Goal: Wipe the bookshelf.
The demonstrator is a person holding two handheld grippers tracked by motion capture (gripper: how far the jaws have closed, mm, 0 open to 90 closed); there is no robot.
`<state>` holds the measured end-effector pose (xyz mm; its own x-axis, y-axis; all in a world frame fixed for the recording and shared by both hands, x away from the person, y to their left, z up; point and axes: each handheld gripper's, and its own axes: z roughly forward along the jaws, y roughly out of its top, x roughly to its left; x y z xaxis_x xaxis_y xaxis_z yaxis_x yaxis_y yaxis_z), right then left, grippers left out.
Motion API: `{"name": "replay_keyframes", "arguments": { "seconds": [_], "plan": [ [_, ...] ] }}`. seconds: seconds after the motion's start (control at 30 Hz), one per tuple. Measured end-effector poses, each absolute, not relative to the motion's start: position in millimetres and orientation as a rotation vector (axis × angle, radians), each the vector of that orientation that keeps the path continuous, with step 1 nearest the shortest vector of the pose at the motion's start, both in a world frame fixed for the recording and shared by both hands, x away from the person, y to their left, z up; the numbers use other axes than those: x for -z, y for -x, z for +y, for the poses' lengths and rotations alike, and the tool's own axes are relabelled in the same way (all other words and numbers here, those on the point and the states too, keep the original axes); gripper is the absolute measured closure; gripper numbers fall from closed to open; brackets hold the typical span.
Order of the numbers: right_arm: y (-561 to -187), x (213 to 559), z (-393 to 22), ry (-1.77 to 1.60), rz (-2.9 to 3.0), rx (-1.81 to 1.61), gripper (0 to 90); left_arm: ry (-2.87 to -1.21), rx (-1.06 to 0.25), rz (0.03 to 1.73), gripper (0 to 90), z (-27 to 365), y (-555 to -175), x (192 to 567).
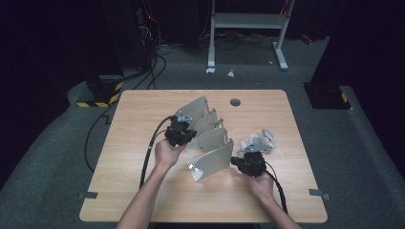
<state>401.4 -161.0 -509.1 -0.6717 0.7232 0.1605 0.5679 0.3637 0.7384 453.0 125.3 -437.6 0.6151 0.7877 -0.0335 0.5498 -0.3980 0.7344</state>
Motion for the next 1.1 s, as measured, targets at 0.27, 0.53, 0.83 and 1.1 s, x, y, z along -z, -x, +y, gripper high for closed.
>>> {"name": "replay_keyframes", "arguments": {
  "seconds": [0.27, 0.53, 0.83, 1.1],
  "plan": [
    [-399, 509, -161, -1.155, 2.433, -1.213, 88.4, -2.136, -0.430, 0.996, 88.8, 126, -446, 437],
    [-392, 507, -160, -1.139, 2.449, -1.236, 88.4, -2.133, -0.422, 0.997, 88.2, 137, -445, 437],
    [-388, 508, -150, -1.097, 2.479, -1.243, 81.1, -2.113, -0.469, 1.031, 84.7, 144, -449, 440],
    [-401, 492, -180, -1.159, 2.278, -1.156, 55.8, -2.090, -0.477, 1.068, 81.5, 148, -452, 441]
  ]
}}
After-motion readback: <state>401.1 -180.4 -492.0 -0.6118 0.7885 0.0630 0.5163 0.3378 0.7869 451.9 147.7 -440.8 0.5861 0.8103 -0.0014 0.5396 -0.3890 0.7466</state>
